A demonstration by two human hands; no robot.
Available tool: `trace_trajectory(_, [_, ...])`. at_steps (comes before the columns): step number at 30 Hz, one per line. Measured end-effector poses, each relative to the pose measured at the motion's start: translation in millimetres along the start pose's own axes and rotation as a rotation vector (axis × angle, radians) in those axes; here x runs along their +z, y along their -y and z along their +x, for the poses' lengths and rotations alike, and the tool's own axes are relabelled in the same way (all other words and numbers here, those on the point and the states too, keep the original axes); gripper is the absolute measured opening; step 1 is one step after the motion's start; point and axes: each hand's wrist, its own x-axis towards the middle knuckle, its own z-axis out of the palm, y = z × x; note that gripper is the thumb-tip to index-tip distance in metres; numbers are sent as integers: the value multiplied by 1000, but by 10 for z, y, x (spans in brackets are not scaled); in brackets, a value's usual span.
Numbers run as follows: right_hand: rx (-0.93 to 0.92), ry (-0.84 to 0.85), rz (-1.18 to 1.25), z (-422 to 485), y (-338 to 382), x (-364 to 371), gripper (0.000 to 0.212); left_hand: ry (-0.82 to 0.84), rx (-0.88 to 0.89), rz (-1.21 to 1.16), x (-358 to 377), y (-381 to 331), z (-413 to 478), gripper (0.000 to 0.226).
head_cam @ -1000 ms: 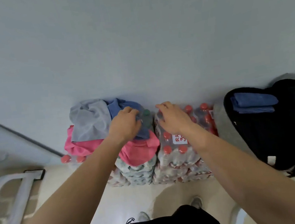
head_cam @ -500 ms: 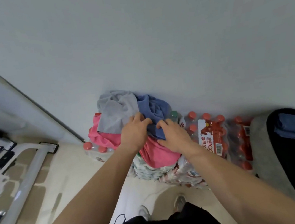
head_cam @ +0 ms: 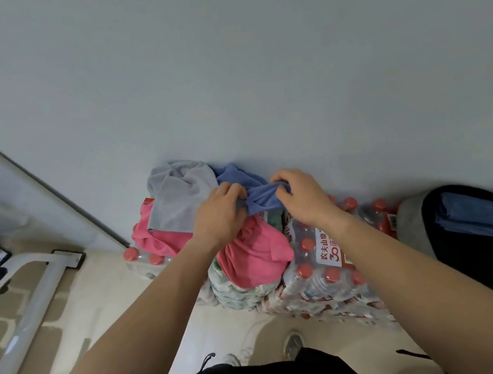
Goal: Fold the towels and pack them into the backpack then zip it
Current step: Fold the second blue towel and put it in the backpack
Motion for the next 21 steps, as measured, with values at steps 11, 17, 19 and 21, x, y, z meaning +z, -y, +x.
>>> trace_trajectory(11, [154,-337,-182,-255,-204,-931,16,-146,23,-210,-483,-728,529,10])
trace_trajectory(17, [93,-267,-112,-461,-252,-1031,16,-102,108,-347,-633,-1175,767,6])
trace_trajectory(19, [56,-218,15,-504,-198,-996,16,-117,113,-380,-649,-1264,808,5])
trace_trajectory(21, [46,-179,95,-537,-140,-958,29,-134,121,-384,-685,-1325,838,6])
